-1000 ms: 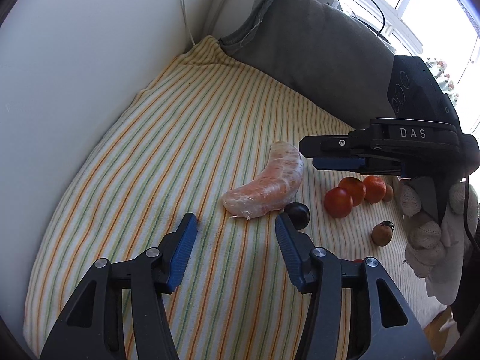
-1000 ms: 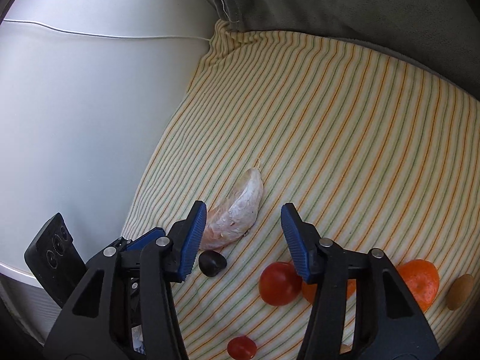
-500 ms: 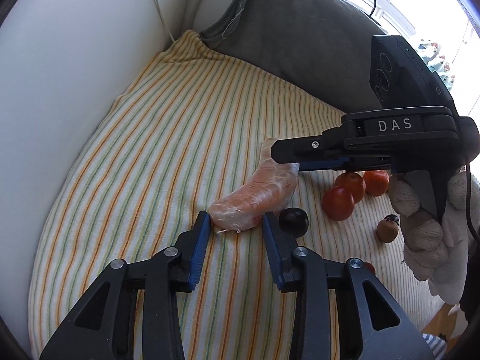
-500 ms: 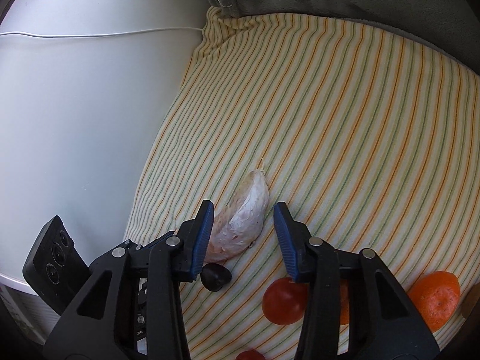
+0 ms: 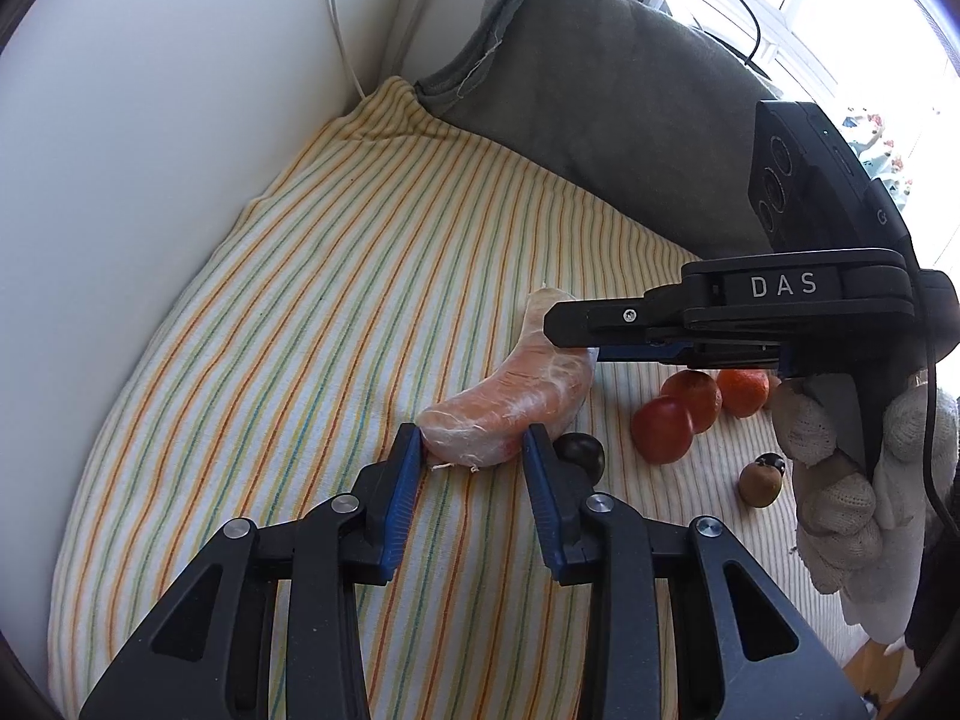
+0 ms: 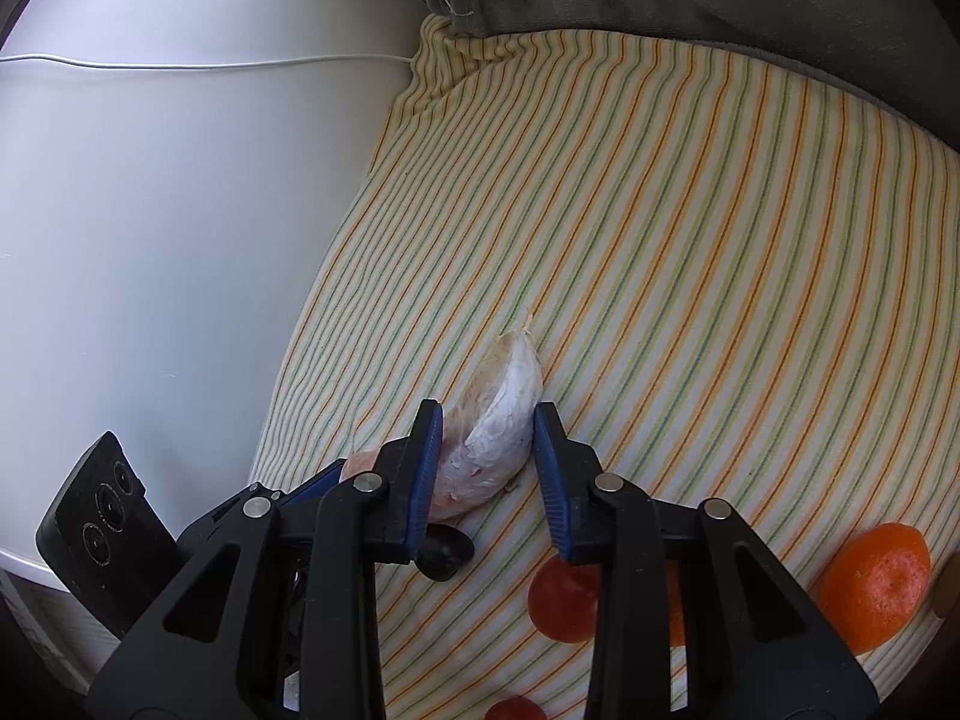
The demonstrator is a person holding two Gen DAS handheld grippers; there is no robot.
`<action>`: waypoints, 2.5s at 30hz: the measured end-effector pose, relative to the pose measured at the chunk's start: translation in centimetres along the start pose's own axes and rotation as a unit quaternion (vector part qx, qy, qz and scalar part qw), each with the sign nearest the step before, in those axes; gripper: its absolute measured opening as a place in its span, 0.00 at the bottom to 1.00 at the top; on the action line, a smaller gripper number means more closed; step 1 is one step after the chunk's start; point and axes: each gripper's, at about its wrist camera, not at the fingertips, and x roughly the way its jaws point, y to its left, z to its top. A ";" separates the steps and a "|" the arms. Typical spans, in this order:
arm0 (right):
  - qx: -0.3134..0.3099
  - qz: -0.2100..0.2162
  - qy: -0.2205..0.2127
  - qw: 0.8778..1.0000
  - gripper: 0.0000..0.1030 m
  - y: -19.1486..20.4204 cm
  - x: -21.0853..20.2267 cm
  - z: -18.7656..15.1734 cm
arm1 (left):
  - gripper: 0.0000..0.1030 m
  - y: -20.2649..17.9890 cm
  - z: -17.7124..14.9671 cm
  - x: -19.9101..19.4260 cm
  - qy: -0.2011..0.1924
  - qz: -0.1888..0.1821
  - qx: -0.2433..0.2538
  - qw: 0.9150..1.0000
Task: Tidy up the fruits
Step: 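Close the right tool on the plastic-wrapped pink item, then carry the wrapped pink item with the right tool onto the plate beside the orange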
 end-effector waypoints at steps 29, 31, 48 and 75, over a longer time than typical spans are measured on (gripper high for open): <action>-0.003 0.000 -0.080 0.997 0.31 -3.2 -11.8 -3.7 | 0.32 -8.3 0.5 -2.1 -0.042 -0.032 0.056 0.997; 0.001 -0.002 -0.087 0.996 0.31 -3.9 -12.9 -4.1 | 0.32 -9.5 0.5 -1.9 -0.042 -0.037 0.062 0.996; 0.042 -0.021 -0.127 0.991 0.31 -11.3 -22.0 -7.9 | 0.32 -17.9 0.9 0.7 -0.034 -0.082 0.116 0.989; 0.104 -0.061 -0.149 0.982 0.31 -20.3 -25.7 -7.9 | 0.32 -25.5 0.3 5.1 0.006 -0.125 0.177 0.976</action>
